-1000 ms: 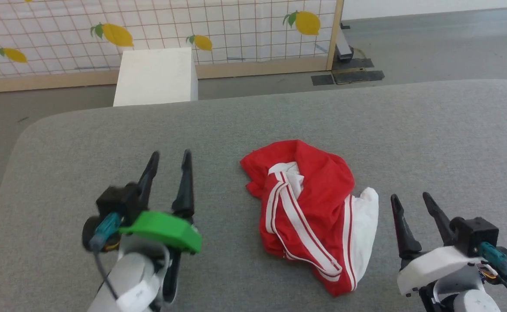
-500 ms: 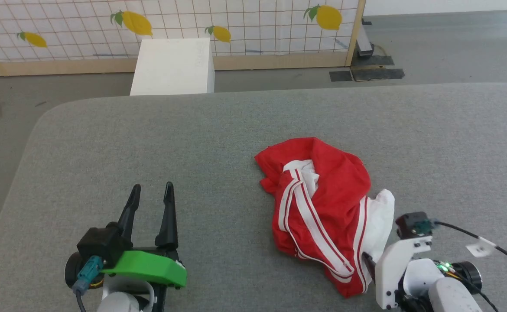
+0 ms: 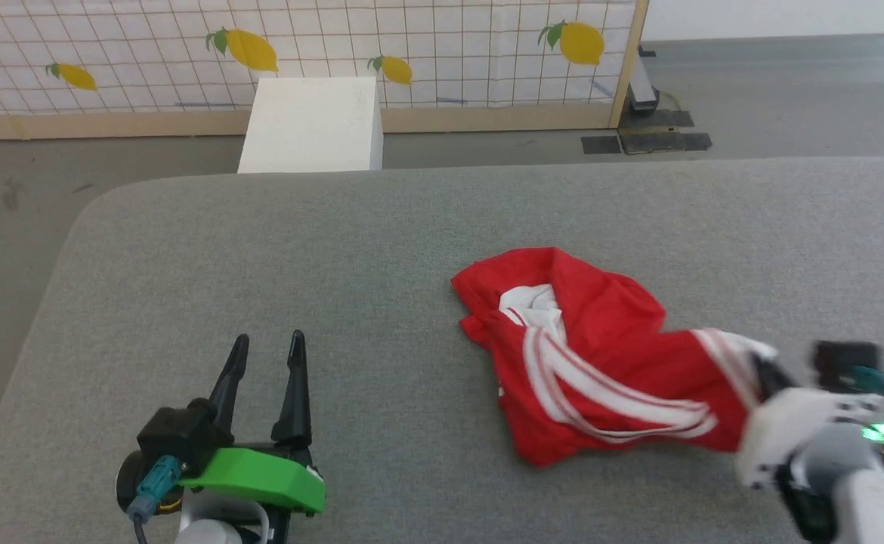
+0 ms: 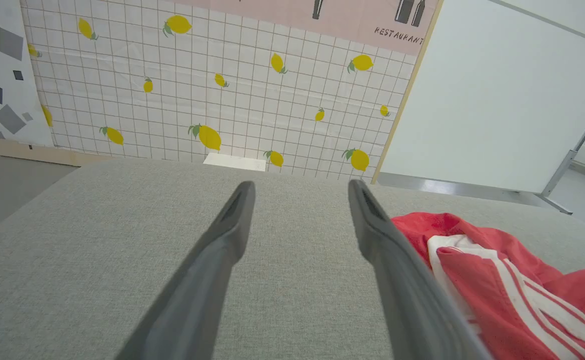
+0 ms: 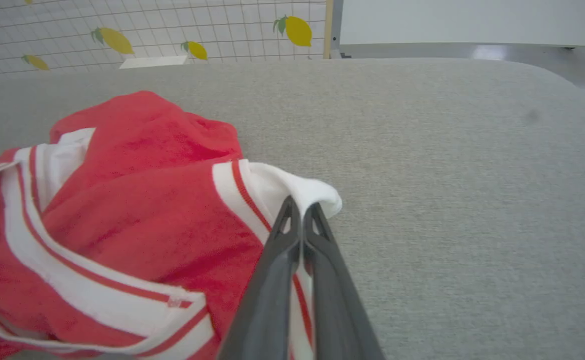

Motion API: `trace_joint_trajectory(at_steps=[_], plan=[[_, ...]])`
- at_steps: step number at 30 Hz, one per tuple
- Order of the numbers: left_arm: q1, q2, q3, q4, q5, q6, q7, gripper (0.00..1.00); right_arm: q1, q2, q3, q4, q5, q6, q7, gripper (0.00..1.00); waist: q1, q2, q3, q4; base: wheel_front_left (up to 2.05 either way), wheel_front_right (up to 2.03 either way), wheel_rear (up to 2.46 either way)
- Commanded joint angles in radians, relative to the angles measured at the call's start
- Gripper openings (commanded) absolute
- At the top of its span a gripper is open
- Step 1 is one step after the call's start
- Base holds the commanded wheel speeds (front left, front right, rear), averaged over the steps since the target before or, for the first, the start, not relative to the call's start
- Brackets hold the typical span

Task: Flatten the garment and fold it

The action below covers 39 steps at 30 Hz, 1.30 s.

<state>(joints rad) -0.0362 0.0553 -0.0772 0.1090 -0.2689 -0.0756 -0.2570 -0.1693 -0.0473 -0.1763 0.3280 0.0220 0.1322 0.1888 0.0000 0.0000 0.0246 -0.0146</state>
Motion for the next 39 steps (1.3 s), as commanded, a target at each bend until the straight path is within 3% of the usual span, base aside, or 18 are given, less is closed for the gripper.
trace_joint_trajectory(at_steps=[1, 4, 7, 8, 9, 10, 16, 21, 25, 33, 36, 39], plan=[[0.018, -0.004, 0.002, 0.003, 0.009, -0.006, -0.005, 1.0, 0.028, -0.003, -0.058, -0.014, -0.012, -0.002, -0.035, 0.0, 0.0, 0.0, -0.008, -0.001, 0.0, 0.0, 0.0], [0.025, -0.005, -0.003, 0.006, -0.001, -0.007, -0.005, 1.0, 0.065, -0.003, -0.189, -0.021, -0.029, -0.002, -0.056, 0.0, 0.0, 0.0, -0.019, -0.004, 0.0, 0.0, 0.0], [0.031, -0.005, -0.01, 0.009, -0.008, -0.005, -0.005, 1.0, 0.098, -0.003, -0.289, 0.012, -0.039, -0.002, -0.008, 0.0, 0.0, 0.0, -0.027, -0.007, 0.0, 0.0, 0.0], [0.033, -0.005, -0.013, 0.01, -0.01, -0.004, -0.005, 1.0, 0.111, -0.003, -0.309, 0.035, -0.044, -0.002, 0.031, 0.25, 0.0, 0.0, -0.03, -0.008, 0.0, 0.0, 0.0], [0.035, -0.005, -0.016, 0.011, -0.012, -0.004, -0.005, 1.0, 0.118, -0.003, -0.313, 0.047, -0.044, -0.002, 0.053, 0.96, 0.0, 0.0, -0.031, -0.009, 0.0, 0.0, 0.0], [0.036, -0.005, -0.021, 0.012, -0.012, -0.004, -0.005, 1.0, 0.12, -0.003, -0.32, 0.046, -0.039, -0.002, 0.052, 1.0, 0.0, 0.0, -0.031, -0.009, 0.0, 0.0, 0.0], [-0.006, -0.005, -0.093, 0.037, -0.025, -0.006, -0.005, 1.0, 0.134, -0.003, -0.23, -0.033, 0.016, -0.002, -0.095, 1.0, 0.0, 0.0, -0.001, -0.02, 0.0, 0.0, 0.0], [-0.148, -0.005, -0.262, 0.131, -0.081, -0.024, 0.02, 1.0, 0.152, -0.003, -0.125, -0.115, 0.052, -0.002, -0.199, 1.0, 0.0, 0.0, 0.04, -0.04, 0.0, 0.0, 0.0], [-0.298, -0.005, -0.393, 0.23, -0.165, -0.016, 0.129, 1.0, 0.155, -0.003, -0.062, -0.158, 0.073, -0.002, -0.231, 1.0, 0.0, 0.0, 0.071, -0.075, 0.0, 0.0, 0.0], [-0.528, -0.005, -0.567, 0.401, -0.386, 0.076, 0.417, 1.0, 0.147, -0.003, 0.016, -0.194, 0.114, -0.002, -0.239, 1.0, 0.0, 0.0, 0.122, -0.151, 0.0, 0.0, 0.0], [-0.589, -0.005, -0.613, 0.464, -0.42, 0.128, 0.525, 1.0, 0.143, -0.003, 0.032, -0.193, 0.127, -0.002, -0.239, 1.0, 0.0, 0.0, 0.132, -0.168, 0.0, 0.0, 0.0], [-0.628, -0.005, -0.643, 0.499, -0.444, 0.152, 0.599, 1.0, 0.141, -0.003, 0.042, -0.192, 0.135, -0.002, -0.239, 1.0, 0.0, 0.0, 0.138, -0.176, 0.0, 0.0, 0.0]])
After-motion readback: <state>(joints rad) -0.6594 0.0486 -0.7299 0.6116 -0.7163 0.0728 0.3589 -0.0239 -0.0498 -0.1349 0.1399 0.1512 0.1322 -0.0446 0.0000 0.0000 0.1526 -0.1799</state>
